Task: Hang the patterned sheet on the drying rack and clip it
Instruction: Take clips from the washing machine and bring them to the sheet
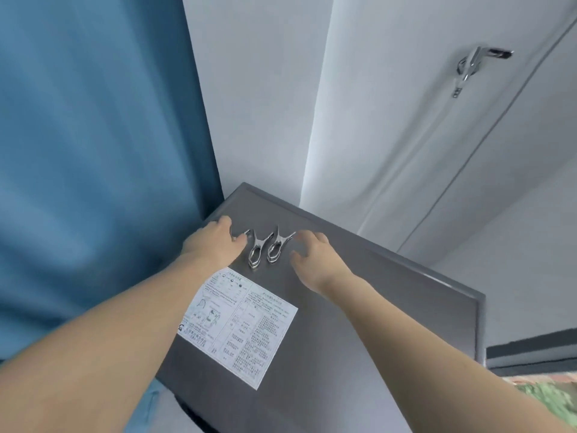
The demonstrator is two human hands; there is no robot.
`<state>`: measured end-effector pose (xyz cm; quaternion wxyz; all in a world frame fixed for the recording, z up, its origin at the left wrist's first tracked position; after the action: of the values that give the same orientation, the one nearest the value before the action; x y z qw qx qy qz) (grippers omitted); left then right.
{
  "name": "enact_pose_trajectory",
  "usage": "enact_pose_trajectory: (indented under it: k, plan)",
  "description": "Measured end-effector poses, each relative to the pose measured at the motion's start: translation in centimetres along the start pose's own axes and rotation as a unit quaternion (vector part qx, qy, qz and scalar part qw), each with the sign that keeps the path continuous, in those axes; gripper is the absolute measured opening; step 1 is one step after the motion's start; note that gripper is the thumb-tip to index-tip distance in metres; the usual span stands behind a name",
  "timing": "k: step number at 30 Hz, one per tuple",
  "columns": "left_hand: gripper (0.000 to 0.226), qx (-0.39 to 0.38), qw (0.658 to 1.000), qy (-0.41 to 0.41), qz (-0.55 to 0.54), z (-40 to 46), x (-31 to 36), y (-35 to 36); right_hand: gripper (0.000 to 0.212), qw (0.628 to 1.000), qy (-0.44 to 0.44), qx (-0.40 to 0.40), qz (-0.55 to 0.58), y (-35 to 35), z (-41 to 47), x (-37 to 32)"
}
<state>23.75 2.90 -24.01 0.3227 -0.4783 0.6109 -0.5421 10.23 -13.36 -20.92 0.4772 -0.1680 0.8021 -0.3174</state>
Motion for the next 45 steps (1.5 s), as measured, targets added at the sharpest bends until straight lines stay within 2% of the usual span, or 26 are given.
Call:
enact_pose_trajectory:
  k: [6, 8, 10, 14, 20, 23, 26, 28, 31, 33, 35, 37, 39, 42, 45]
  plan:
    - [0.034, 0.081, 0.993, 0.078, -0.029, 2.4, 0.0, 1.9, 0.033, 0.998, -0.016, 0.005, -0.053, 2.9, 4.9, -0.6]
    - [0.026, 0.099, 0.989, 0.105, -0.032, 2.6, -0.4, 2.5, 0.03, 0.996, -0.023, 0.012, -0.081, 3.6, 5.8, -1.2]
    - [0.011, 0.117, 0.987, 0.089, -0.066, 2.6, -0.9, 2.9, 0.026, 0.994, -0.022, 0.008, -0.104, 4.1, 6.5, -1.6]
    - [0.02, 0.166, 0.976, 0.046, -0.136, 2.3, -1.5, 4.0, 0.023, 0.991, 0.001, -0.013, -0.135, 4.7, 6.9, -1.8]
    - [0.019, 0.195, 0.967, 0.043, -0.157, 2.4, -1.6, 4.2, 0.022, 0.992, 0.009, 0.032, -0.118, 5.0, 7.2, -1.2]
    - [0.018, 0.205, 0.964, 0.048, -0.163, 2.4, -1.6, 4.4, 0.014, 0.992, 0.011, 0.063, -0.107, 5.1, 7.1, -1.1]
    - [0.018, 0.205, 0.963, 0.05, -0.164, 2.5, -1.8, 4.5, 0.022, 0.99, 0.02, 0.086, -0.111, 4.9, 6.7, -1.0]
    - [0.017, 0.207, 0.962, 0.054, -0.169, 2.3, -1.7, 4.3, 0.026, 0.988, 0.033, 0.083, -0.124, 4.8, 6.3, -1.0]
    - [0.019, 0.2, 0.96, 0.046, -0.189, 2.2, -1.7, 4.0, 0.018, 0.987, 0.033, 0.076, -0.14, 5.1, 6.1, -1.3]
    - [0.02, 0.179, 0.938, 0.028, -0.297, 2.4, -2.1, 4.0, 0.022, 0.991, 0.051, 0.063, -0.106, 5.3, 6.2, -1.6]
    - [0.02, 0.165, 0.876, 0.002, -0.454, 2.4, -2.6, 4.0, 0.038, 0.992, 0.08, 0.039, -0.086, 5.7, 6.5, -2.1]
    - [0.021, 0.174, 0.841, -0.014, -0.513, 2.4, -3.0, 3.9, 0.054, 0.988, 0.089, 0.022, -0.124, 6.1, 6.9, -2.5]
    - [0.019, 0.171, 0.837, -0.009, -0.52, 2.5, -3.1, 4.0, 0.057, 0.983, 0.089, 0.012, -0.162, 6.5, 7.2, -2.9]
    - [0.018, 0.169, 0.838, -0.002, -0.519, 2.7, -3.1, 4.2, 0.04, 0.981, 0.086, 0.008, -0.171, 6.7, 7.4, -3.1]
    - [0.022, 0.175, 0.849, 0.005, -0.499, 2.6, -3.0, 4.2, 0.035, 0.982, 0.08, 0.017, -0.17, 6.7, 7.3, -3.2]
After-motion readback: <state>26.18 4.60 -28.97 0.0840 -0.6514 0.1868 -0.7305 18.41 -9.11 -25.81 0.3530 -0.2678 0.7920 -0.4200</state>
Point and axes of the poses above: each hand's wrist, its own z-axis towards the middle knuckle, its own y-axis out of the palm, x = y × z, the point moved 2 cm from there along z, towards the middle knuckle, and after that the axes turned 6 degrees about z, right-handed, at the moved point
